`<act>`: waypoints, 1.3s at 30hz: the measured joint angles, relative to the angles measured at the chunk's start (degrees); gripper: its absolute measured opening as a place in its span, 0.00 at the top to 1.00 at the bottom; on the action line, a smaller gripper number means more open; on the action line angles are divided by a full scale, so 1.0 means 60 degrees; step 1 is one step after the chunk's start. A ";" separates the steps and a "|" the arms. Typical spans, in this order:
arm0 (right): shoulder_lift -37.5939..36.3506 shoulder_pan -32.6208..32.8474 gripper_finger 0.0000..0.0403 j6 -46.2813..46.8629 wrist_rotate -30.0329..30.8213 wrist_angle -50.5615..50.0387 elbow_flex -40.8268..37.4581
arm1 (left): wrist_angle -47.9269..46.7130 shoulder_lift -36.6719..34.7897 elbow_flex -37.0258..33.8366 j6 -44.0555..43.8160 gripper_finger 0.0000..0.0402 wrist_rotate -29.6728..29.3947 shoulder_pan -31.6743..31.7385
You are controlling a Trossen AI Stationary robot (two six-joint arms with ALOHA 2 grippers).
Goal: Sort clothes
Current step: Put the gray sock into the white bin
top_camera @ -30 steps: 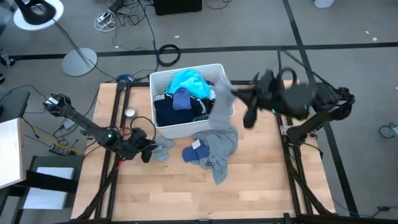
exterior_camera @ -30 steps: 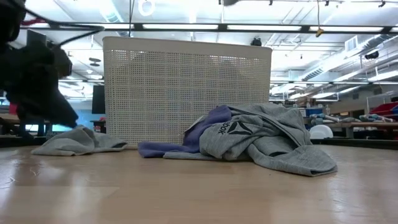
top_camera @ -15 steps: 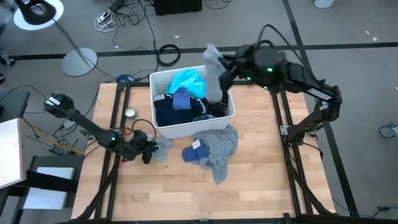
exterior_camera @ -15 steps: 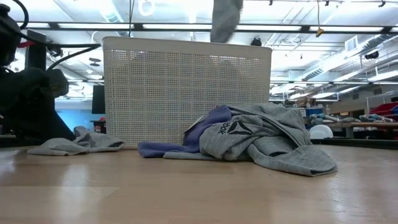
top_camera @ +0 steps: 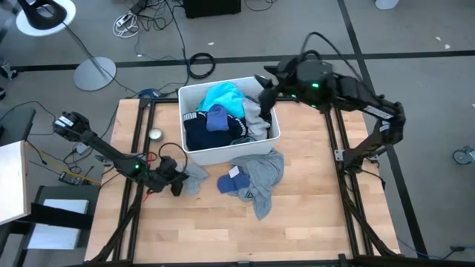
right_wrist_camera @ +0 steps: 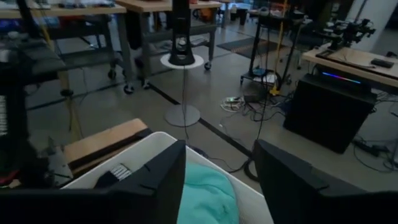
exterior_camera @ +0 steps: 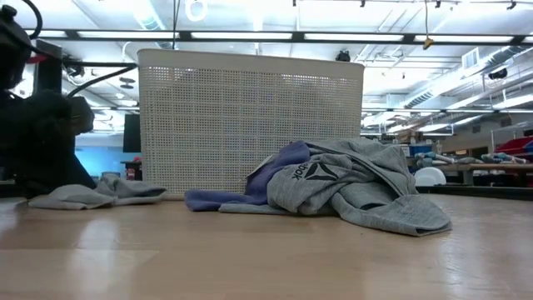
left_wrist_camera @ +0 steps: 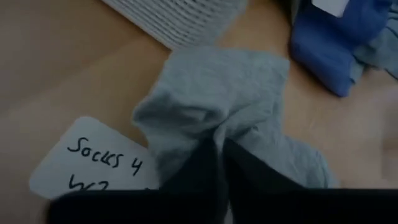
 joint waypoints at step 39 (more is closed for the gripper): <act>-0.2452 0.6566 0.57 0.9101 0.0381 -0.3372 -0.6741 | -0.6007 0.0129 1.1917 0.7889 1.00 -0.1736 0.2426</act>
